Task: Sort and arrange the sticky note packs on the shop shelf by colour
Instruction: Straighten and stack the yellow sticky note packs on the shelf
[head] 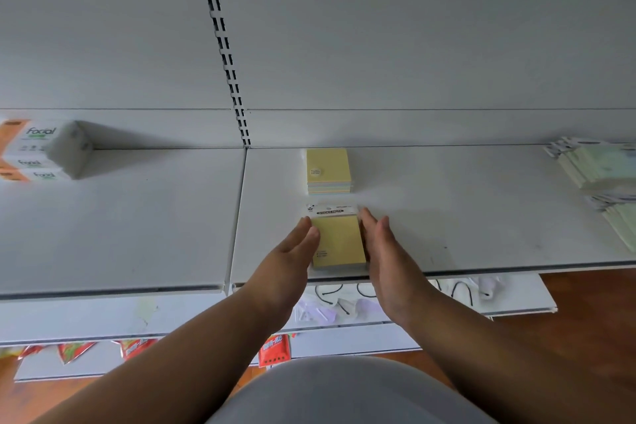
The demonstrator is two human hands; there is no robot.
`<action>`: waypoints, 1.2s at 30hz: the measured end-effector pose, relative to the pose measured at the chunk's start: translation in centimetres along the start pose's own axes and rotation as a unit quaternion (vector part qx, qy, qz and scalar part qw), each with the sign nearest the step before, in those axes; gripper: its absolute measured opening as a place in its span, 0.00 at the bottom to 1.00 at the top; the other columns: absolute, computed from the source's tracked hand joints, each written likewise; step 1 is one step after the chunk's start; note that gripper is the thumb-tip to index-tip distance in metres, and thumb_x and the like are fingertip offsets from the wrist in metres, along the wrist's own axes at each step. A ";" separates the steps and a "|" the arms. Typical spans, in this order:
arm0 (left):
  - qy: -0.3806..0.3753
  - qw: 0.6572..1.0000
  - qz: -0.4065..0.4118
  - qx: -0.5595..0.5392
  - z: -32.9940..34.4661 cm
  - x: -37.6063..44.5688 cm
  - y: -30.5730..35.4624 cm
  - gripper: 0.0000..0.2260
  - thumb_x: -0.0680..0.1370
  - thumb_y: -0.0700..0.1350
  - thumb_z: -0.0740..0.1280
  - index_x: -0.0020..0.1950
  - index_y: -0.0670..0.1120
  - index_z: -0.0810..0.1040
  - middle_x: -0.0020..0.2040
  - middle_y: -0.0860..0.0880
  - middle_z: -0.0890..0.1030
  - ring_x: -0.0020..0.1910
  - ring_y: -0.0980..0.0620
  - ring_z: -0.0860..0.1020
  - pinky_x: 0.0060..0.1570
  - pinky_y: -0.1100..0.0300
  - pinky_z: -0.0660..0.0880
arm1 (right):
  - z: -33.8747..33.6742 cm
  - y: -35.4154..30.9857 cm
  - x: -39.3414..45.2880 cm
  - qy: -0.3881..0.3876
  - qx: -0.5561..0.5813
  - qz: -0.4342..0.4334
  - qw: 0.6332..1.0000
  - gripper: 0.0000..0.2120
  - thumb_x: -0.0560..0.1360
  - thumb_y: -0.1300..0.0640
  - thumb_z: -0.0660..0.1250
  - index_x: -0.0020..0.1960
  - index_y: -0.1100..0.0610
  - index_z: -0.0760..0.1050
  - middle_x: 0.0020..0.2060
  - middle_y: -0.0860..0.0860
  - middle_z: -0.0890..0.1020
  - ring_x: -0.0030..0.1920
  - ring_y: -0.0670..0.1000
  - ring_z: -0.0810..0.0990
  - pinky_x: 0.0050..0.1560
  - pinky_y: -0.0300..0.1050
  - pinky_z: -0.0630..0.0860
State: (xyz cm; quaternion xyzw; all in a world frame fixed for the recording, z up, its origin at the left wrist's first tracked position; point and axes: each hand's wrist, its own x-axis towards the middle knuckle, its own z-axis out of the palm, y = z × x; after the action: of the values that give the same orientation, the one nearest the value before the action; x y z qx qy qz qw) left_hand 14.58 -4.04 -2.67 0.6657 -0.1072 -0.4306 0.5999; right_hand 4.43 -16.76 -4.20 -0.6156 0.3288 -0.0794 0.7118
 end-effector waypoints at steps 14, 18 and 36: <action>0.035 0.998 -0.008 0.059 -0.3 -0.5 0.0 0.12 0.82 0.56 0.58 0.62 0.56 0.73 0.58 0.52 0.77 0.59 0.49 0.76 0.61 0.52 0.71 | 0.2 -0.7 -1.5 0.095 -0.117 0.003 0.989 0.34 0.73 0.33 0.45 0.71 0.46 0.70 0.61 0.40 0.73 0.61 0.39 0.68 0.62 0.36 0.59; 0.023 0.998 -0.013 0.057 -0.2 -0.8 0.3 0.08 0.82 0.55 0.58 0.57 0.58 0.73 0.58 0.52 0.76 0.59 0.49 0.75 0.58 0.54 0.68 | 0.0 -0.8 -1.5 0.087 -0.115 0.001 0.989 0.30 0.74 0.32 0.46 0.65 0.44 0.75 0.54 0.38 0.77 0.57 0.42 0.74 0.55 0.32 0.65; 0.007 0.916 0.246 0.317 12.7 1.8 2.8 0.12 0.80 0.45 0.63 0.63 0.50 0.77 0.56 0.56 0.77 0.50 0.65 0.75 0.48 0.81 0.65 | -15.9 -6.6 -2.8 0.231 -0.261 -0.168 0.922 0.12 0.79 0.54 0.63 0.61 0.53 0.79 0.56 0.45 0.82 0.56 0.41 0.79 0.58 0.33 0.71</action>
State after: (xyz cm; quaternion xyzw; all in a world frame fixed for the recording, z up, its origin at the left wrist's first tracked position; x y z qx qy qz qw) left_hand 7.81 -14.87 0.17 0.7768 -0.3937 -0.2082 0.4451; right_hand -4.76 -29.96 2.53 -0.7903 0.3851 -0.2489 0.4063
